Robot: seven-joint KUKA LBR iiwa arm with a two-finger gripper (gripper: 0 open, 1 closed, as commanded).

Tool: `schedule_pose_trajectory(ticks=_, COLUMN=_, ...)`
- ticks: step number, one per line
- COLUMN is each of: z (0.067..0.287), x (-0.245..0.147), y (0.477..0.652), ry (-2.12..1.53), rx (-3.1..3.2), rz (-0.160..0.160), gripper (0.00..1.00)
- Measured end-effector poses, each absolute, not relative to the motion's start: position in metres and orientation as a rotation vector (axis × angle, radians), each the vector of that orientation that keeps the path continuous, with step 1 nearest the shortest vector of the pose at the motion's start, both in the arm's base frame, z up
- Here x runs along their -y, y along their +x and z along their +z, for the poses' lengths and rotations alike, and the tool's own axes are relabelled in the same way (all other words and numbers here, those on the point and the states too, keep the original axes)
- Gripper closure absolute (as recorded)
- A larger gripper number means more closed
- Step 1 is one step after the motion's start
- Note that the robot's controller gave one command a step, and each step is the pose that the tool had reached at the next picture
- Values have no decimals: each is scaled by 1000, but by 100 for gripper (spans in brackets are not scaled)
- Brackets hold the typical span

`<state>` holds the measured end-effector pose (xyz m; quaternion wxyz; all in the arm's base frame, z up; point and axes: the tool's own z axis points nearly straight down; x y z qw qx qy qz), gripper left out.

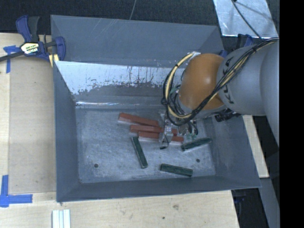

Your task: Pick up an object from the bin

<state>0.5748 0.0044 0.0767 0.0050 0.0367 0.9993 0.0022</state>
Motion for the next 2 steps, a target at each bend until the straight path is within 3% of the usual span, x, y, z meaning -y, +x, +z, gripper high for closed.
schedule_pose_trajectory(ticks=1, z=77, x=7, y=582, ry=-148, rx=-3131, rz=13, gripper=100)
schedule_pose_trajectory(ticks=2, z=88, x=-16, y=591, ry=-431, rx=-3102, rz=-8, gripper=100)
